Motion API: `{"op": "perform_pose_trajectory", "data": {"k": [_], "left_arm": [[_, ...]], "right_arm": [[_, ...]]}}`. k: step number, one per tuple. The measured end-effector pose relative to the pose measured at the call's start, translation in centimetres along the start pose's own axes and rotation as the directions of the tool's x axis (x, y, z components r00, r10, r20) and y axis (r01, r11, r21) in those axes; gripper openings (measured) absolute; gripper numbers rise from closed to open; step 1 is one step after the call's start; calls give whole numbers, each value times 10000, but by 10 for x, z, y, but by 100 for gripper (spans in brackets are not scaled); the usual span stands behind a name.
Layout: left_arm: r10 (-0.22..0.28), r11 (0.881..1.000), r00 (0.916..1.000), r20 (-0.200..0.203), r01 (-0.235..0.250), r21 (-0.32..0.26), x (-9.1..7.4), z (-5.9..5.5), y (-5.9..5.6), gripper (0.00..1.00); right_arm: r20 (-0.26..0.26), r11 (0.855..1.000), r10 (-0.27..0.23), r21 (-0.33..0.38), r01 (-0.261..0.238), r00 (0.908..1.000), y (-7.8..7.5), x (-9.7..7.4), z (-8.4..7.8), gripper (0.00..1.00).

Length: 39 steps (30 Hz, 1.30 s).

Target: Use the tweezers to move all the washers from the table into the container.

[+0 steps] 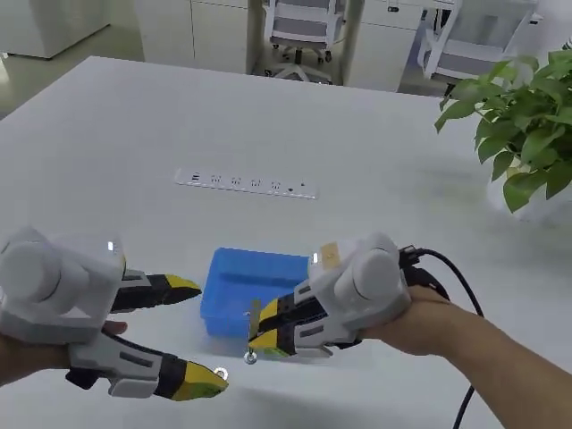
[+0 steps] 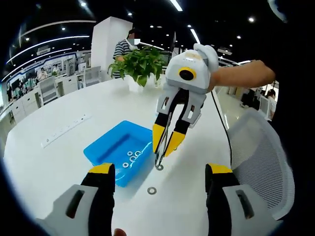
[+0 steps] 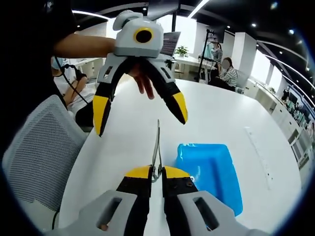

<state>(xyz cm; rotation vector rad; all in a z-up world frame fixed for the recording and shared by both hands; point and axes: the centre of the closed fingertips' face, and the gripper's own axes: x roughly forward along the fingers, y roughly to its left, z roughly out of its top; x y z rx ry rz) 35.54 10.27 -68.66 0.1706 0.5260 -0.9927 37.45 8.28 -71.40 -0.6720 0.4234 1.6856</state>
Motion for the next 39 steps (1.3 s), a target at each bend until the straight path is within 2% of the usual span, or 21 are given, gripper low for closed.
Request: {"op": "perform_pose_trajectory", "data": {"k": [4, 13, 21, 39], "left_arm": [[179, 9997, 9998, 121, -176, -168, -2, 2, 1, 89], [431, 9986, 9984, 365, -420, -313, -4, 6, 3, 98], [493, 9976, 9981, 359, -475, -501, -5, 5, 5, 99], [450, 9973, 9982, 388, -426, -593, -1, 5, 17, 99]], "right_arm": [[57, 10000, -76, -43, 77, 10000, -5, -5, 4, 9], [153, 9997, -225, -66, 226, 9996, -19, -15, 13, 9], [210, 9988, -479, -120, 482, 9986, -38, -20, 14, 9], [104, 9976, -598, -340, 602, 9982, -67, -1, -7, 9]]}}
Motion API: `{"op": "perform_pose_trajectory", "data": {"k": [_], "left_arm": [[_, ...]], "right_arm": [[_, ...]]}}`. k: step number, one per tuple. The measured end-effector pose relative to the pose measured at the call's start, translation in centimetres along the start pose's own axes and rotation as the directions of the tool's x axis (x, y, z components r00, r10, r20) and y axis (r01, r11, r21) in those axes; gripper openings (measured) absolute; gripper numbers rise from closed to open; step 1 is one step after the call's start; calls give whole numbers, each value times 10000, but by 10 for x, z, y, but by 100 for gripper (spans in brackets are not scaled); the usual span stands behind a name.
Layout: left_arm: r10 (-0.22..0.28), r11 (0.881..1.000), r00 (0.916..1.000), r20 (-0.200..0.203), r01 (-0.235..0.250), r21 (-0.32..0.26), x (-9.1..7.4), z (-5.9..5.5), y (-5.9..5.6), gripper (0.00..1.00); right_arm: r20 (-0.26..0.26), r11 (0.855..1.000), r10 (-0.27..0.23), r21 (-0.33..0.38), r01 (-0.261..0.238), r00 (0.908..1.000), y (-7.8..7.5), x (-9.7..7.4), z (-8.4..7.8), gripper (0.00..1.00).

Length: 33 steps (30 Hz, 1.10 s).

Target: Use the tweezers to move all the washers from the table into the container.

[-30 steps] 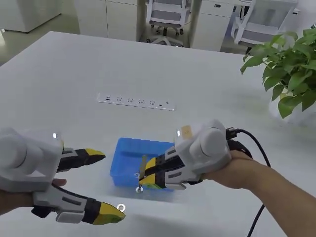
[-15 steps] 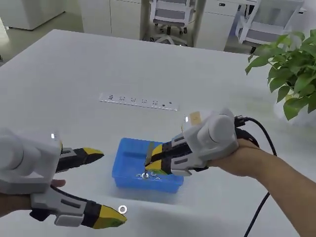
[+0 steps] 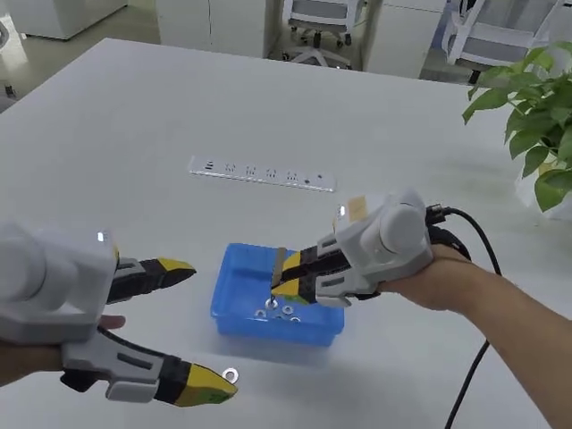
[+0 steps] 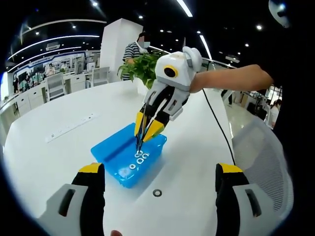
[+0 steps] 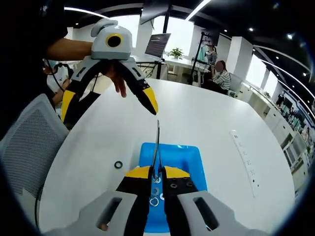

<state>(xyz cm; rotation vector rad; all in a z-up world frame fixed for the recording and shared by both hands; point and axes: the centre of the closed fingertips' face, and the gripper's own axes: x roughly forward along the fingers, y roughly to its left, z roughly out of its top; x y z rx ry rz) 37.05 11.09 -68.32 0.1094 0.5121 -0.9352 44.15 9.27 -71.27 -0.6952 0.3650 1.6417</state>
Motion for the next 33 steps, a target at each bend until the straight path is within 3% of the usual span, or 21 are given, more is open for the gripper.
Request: {"op": "perform_pose_trajectory", "data": {"k": [18, 27, 33], "left_arm": [[-82, 9997, 10000, 21, 81, 237, 12, 8, 18, 96], [-134, 9979, 9999, -96, 140, 636, 25, 14, 30, 84], [-64, 9931, 9997, -231, 90, 1172, 38, 19, 43, 64]], "right_arm": [[-187, 10000, -52, 44, 53, 9998, -17, 20, -26, 9], [-246, 10000, 7, 94, -5, 9997, -18, 25, -36, 9], [-260, 9999, 59, 97, -57, 9996, -18, 28, -40, 9]]}}
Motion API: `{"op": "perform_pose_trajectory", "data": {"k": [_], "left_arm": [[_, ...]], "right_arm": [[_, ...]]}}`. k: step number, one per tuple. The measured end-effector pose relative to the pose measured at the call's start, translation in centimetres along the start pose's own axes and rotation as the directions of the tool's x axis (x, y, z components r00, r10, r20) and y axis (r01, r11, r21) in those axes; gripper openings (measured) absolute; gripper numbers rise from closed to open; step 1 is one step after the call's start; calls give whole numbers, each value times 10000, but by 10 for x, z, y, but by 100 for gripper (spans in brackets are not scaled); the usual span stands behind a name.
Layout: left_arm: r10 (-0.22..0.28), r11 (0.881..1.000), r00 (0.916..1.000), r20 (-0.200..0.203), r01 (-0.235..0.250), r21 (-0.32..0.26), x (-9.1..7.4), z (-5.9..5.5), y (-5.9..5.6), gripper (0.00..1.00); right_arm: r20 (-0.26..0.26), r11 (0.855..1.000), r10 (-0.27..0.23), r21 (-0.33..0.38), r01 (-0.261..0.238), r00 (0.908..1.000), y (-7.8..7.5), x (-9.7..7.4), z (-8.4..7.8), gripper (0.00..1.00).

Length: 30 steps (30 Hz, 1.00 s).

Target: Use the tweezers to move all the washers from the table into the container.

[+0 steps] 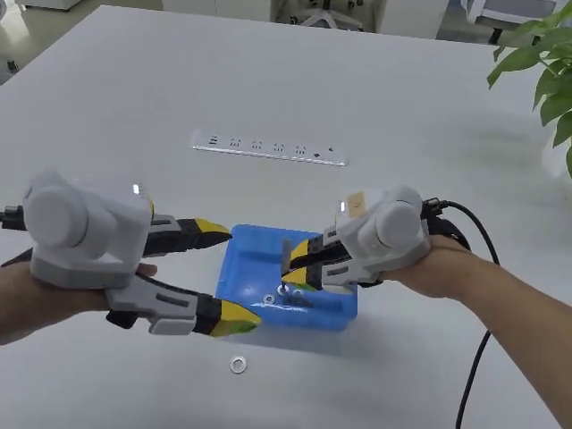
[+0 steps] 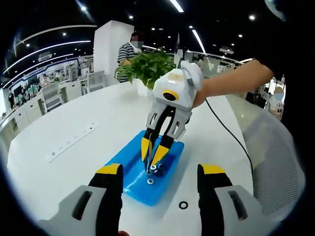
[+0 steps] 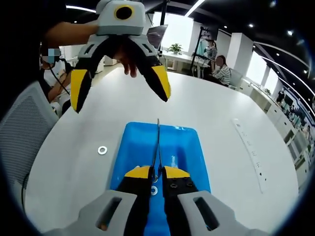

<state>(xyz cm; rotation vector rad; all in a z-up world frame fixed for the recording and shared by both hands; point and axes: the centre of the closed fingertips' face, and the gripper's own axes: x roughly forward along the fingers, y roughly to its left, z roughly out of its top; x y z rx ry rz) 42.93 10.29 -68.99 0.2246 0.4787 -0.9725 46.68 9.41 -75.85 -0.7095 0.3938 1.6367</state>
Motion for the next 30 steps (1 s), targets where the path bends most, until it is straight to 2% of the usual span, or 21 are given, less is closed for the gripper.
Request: {"op": "perform_pose_trajectory", "data": {"k": [3, 9, 12, 21, 27, 30], "left_arm": [[-27, 9995, 9997, -222, 34, 328, 8, -1, 6, 54], [-63, 9975, 9995, -304, 85, 702, 21, 1, 13, 35], [-102, 9963, 9994, -318, 129, 851, 27, 3, 16, 29], [-473, 9876, 9988, -132, 488, 1495, 36, 12, 13, 13], [-650, 9815, 9977, -184, 673, 1793, 41, 13, 10, 7], [-684, 9790, 9975, -190, 707, 1910, 42, 14, 10, 7]], "right_arm": [[24, 10000, 33, -38, -33, 10000, 0, 2, -1, 9], [146, 10000, 68, 32, -69, 9999, -1, 3, 0, 9], [160, 10000, 87, 22, -87, 9998, 0, 3, 0, 9], [101, 9997, 193, -164, -191, 9998, 1, 3, 0, 9], [67, 9991, 280, -312, -278, 9996, 3, 4, 0, 9], [32, 9988, 288, -389, -287, 9996, 3, 3, 0, 10]]}}
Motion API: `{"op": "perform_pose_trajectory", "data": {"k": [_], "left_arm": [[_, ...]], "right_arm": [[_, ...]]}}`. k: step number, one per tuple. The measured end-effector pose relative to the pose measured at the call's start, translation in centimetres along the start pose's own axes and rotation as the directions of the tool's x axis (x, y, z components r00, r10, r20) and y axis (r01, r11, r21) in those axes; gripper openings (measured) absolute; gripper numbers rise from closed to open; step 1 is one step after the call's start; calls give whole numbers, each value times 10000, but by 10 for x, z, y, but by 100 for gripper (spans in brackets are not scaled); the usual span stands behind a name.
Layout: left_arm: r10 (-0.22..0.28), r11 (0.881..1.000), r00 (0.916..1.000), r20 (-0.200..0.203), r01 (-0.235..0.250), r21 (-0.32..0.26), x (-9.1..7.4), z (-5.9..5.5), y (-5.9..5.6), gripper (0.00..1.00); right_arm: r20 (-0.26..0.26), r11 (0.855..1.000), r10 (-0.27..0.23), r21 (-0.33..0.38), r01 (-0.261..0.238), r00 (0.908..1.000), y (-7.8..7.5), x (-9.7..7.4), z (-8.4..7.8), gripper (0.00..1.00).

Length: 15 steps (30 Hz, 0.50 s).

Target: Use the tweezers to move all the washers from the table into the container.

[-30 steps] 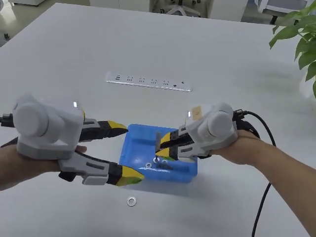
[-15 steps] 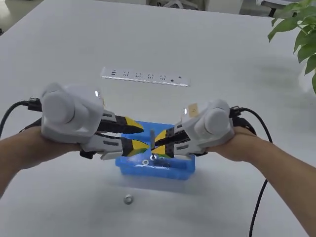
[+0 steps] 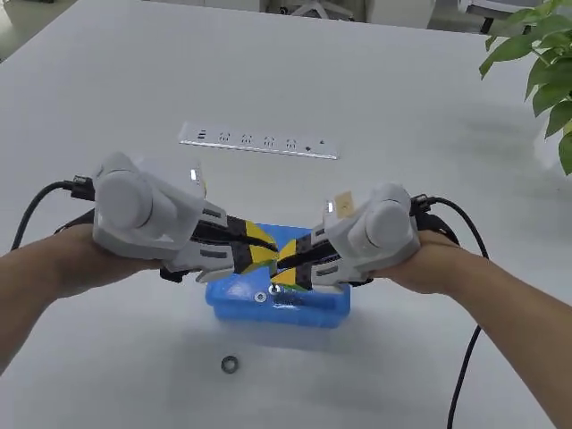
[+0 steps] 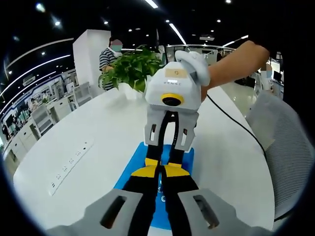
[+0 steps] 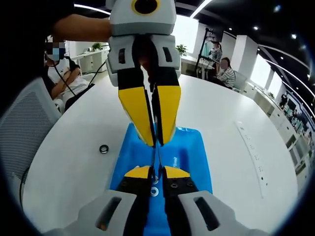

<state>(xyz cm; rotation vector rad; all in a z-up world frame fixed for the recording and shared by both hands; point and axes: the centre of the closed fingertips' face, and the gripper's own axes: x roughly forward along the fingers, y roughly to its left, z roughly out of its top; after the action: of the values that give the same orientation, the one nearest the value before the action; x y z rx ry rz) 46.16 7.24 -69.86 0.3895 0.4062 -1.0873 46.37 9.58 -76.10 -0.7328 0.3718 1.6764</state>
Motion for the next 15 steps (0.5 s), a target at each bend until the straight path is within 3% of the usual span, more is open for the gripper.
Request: {"op": "perform_pose_trajectory", "data": {"k": [4, 15], "left_arm": [[-28, 9996, 10000, -24, 29, 266, 1, 0, 0, 6], [61, 9996, 9999, 103, -64, 284, -4, 8, 3, 6]], "right_arm": [[-81, 9999, -40, -156, 39, 10000, 0, 0, 0, 11], [-105, 9994, -227, -270, 225, 9997, -1, -6, 6, 13]]}}
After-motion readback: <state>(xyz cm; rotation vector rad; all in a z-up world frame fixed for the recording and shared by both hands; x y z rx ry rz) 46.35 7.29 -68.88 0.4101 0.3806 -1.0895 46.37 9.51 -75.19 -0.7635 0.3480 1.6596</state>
